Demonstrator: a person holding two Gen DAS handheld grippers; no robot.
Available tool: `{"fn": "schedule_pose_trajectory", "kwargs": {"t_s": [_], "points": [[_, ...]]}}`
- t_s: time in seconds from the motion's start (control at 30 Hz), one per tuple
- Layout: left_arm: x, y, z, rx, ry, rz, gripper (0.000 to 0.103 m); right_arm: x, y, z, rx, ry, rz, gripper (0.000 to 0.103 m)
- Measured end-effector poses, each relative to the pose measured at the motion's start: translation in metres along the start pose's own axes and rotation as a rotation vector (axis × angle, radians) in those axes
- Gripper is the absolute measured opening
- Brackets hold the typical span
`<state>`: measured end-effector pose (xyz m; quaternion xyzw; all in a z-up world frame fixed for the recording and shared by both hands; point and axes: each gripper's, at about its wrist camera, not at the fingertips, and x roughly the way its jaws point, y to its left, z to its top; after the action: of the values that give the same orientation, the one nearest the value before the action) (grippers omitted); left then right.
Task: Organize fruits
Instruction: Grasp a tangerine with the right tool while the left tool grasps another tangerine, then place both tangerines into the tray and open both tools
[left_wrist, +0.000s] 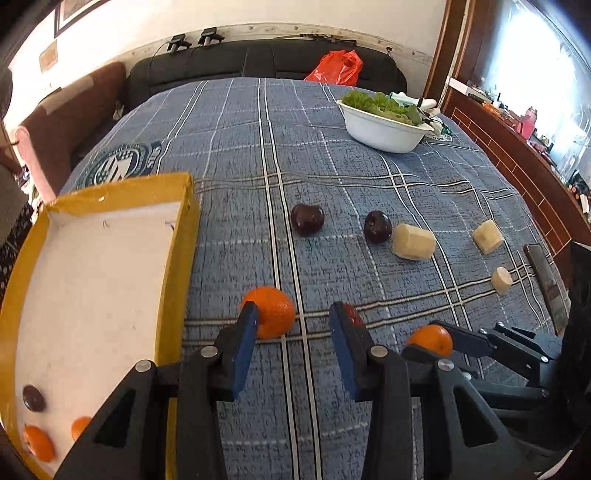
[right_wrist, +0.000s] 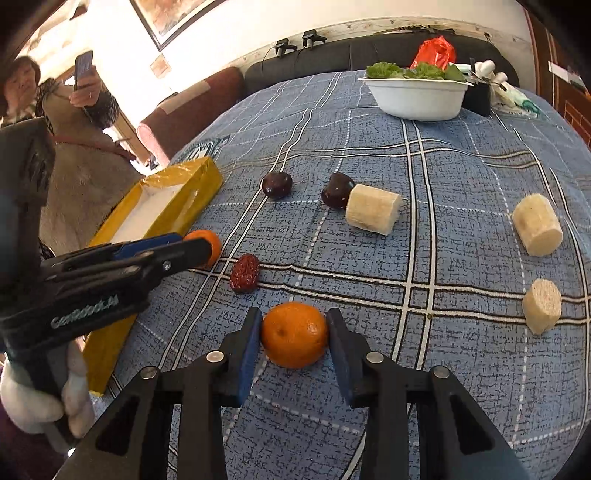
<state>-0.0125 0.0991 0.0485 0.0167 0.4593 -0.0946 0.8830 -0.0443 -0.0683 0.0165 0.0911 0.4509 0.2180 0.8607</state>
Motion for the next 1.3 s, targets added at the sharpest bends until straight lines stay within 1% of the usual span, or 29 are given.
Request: {"fn": "schedule_pose_trajectory", "kwargs": {"t_s": [0.13,0.17,0.3,0.4,0.47,0.53,0.6,0.63,0.8,0.9,0.97,1.07,1.13,1.2,1.3], "points": [[-0.004,0.0,0.004,0.034,-0.029,-0.01,0.038,-0.002,-0.004,-0.002,0.018,-0.01,0.017,0.039],[-0.002,0.002,0.004,0.037,-0.029,0.001,0.038,-0.002,-0.004,-0.002,0.022,-0.012,0.023,0.039],[0.016,0.002,0.007,0.05,0.019,0.039,0.038,-0.008,-0.009,-0.006,0.033,-0.016,0.037,0.039],[0.022,0.0,0.006,0.066,0.029,0.088,0.038,-0.012,-0.012,-0.009,0.035,-0.014,0.041,0.039],[0.025,-0.003,0.003,0.087,0.05,0.122,0.038,-0.014,-0.013,-0.01,0.035,-0.013,0.042,0.039],[0.028,-0.007,-0.002,0.108,0.081,0.111,0.034,-0.013,-0.013,-0.01,0.038,-0.011,0.043,0.039],[0.027,-0.011,-0.006,0.131,0.079,0.132,0.034,-0.014,-0.013,-0.01,0.037,-0.011,0.042,0.039],[0.026,-0.012,-0.008,0.133,0.075,0.127,0.034,-0.014,-0.012,-0.01,0.035,-0.012,0.039,0.039],[0.01,-0.005,-0.013,0.047,0.029,0.071,0.033,-0.015,-0.006,-0.01,0.019,-0.021,0.016,0.039],[-0.015,0.002,-0.018,-0.01,-0.02,0.043,0.033,-0.015,-0.004,-0.009,0.019,-0.031,0.005,0.039],[-0.038,0.012,-0.022,-0.053,-0.064,0.032,0.034,-0.016,-0.005,-0.009,0.022,-0.036,-0.001,0.039],[-0.067,0.032,-0.03,-0.109,-0.109,0.042,0.034,-0.021,-0.002,-0.008,0.018,-0.048,-0.026,0.039],[-0.084,0.048,-0.037,-0.148,-0.133,0.067,0.034,-0.029,0.004,-0.008,0.015,-0.056,-0.027,0.039],[-0.098,0.07,-0.046,-0.201,-0.153,0.101,0.034,-0.038,0.016,-0.007,0.003,-0.07,-0.009,0.039],[-0.112,0.107,-0.061,-0.292,-0.171,0.138,0.034,-0.048,0.046,0.0,-0.044,-0.081,0.021,0.039]]}}
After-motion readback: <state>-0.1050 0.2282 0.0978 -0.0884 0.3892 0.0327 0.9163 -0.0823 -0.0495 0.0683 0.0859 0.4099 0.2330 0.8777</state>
